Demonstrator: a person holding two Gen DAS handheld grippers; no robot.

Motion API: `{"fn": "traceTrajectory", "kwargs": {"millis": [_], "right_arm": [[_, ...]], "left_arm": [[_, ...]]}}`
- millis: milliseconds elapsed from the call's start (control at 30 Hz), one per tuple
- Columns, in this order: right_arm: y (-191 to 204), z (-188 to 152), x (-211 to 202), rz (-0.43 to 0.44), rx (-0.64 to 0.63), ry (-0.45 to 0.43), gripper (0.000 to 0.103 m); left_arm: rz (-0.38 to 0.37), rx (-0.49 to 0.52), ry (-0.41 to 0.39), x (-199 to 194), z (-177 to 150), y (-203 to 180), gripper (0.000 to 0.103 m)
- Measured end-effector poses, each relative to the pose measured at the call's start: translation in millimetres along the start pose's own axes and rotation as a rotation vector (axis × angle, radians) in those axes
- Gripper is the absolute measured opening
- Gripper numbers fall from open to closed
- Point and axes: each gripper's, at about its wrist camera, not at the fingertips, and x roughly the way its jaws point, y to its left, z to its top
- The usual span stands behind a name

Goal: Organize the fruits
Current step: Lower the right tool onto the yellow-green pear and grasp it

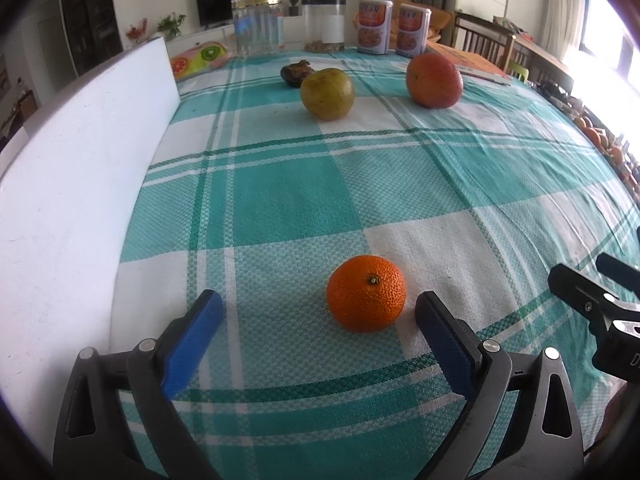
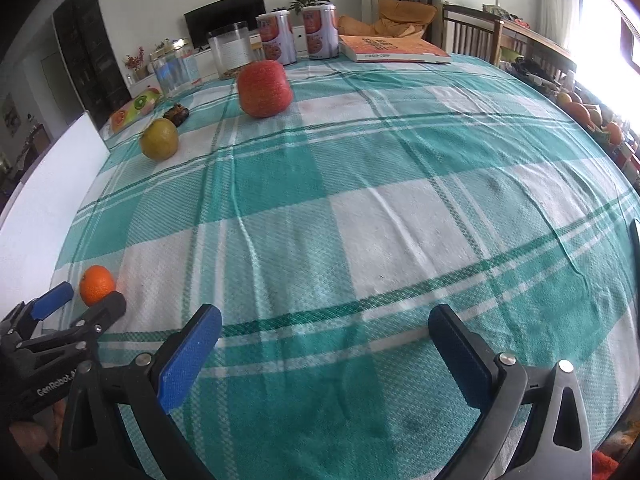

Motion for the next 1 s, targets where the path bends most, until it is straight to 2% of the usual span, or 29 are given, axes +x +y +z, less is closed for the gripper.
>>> {"fn": "traceTrajectory", "kwargs": {"millis": [67, 167, 233, 300, 367, 533, 567, 600, 767, 900, 1000], "right_arm": [[25, 24, -1, 0.002, -0.144, -0.059, 0.102], [57, 66, 14, 0.120, -0.277, -0.089, 0.102], [75, 91, 37, 0.197, -0.334, -0.067, 0.102], [93, 111, 63, 0.240, -0.381, -0.022, 0.090], [111, 126, 88, 0.279, -0.407, 0.029, 0.084], [144, 147, 130, 0.293, -0.425, 0.093, 0.069], [145, 149, 136, 0.306, -0.414, 0.110, 0.052], [145, 150, 139, 0.310, -0.397, 0.119, 0.048], [116, 145, 116, 0.319, -0.331, 0.110, 0.048], [59, 129, 79, 0.310, -0.220, 0.143, 0.048], [12, 97, 47, 0.285, -0.106, 0.165, 0.048]], "left_arm": [[0.000, 0.000, 0.000, 0, 0, 0, 0.098], [0.000, 0.000, 0.000, 0, 0, 0, 0.098], [0.000, 0.000, 0.000, 0, 0, 0, 0.098], [0.000, 0.000, 0.000, 0, 0, 0, 0.098], [0.000, 0.000, 0.000, 0, 0, 0, 0.098], [0.000, 0.000, 0.000, 0, 0, 0, 0.098], [0.000, 0.000, 0.000, 0, 0, 0, 0.098], [0.000, -0.001, 0.000, 0, 0, 0, 0.098], [-0.001, -0.001, 0.000, 1, 0, 0, 0.098], [-0.003, -0.002, 0.000, 0, 0, 1, 0.098], [-0.004, -0.003, 0.000, 0, -1, 0, 0.098]]}}
